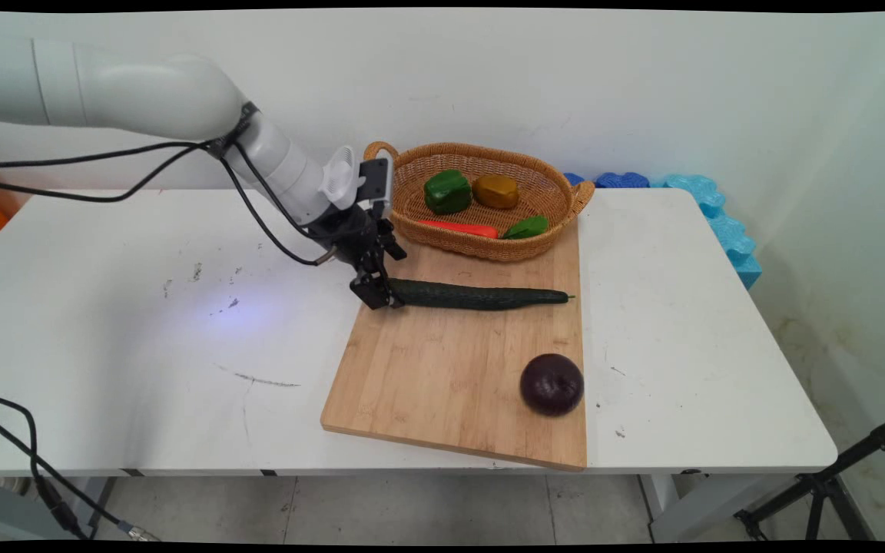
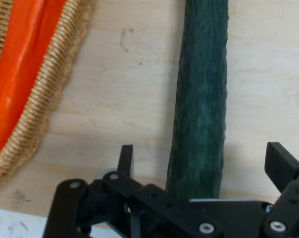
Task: Pick up the cucumber from the cutting board, then place the picked object in the vegetable basket
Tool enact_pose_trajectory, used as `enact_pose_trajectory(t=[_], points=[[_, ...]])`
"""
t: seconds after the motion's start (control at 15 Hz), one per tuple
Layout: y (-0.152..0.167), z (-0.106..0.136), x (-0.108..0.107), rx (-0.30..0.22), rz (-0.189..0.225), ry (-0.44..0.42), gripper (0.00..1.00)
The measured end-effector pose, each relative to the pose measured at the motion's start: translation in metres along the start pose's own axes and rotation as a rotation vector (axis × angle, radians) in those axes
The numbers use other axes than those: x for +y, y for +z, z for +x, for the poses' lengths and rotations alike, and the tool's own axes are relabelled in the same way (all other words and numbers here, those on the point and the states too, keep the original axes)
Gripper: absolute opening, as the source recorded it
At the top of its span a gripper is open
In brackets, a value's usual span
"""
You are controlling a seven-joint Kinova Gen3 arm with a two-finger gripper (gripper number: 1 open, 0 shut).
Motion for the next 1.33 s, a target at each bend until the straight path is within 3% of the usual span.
enact_pose_trajectory(t=[0.33, 0.4, 0.93, 1.33], points=[[0.014, -0.005, -0.003, -0.021, -0.007, 0.029, 1.0], [0.016, -0.005, -0.003, -0.025, -0.009, 0.035, 0.0], [0.021, -0.01, -0.001, -0.041, -0.024, 0.076, 0.0], [-0.004, -0.001, 0.0, -0.013, -0.003, 0.123, 0.0]])
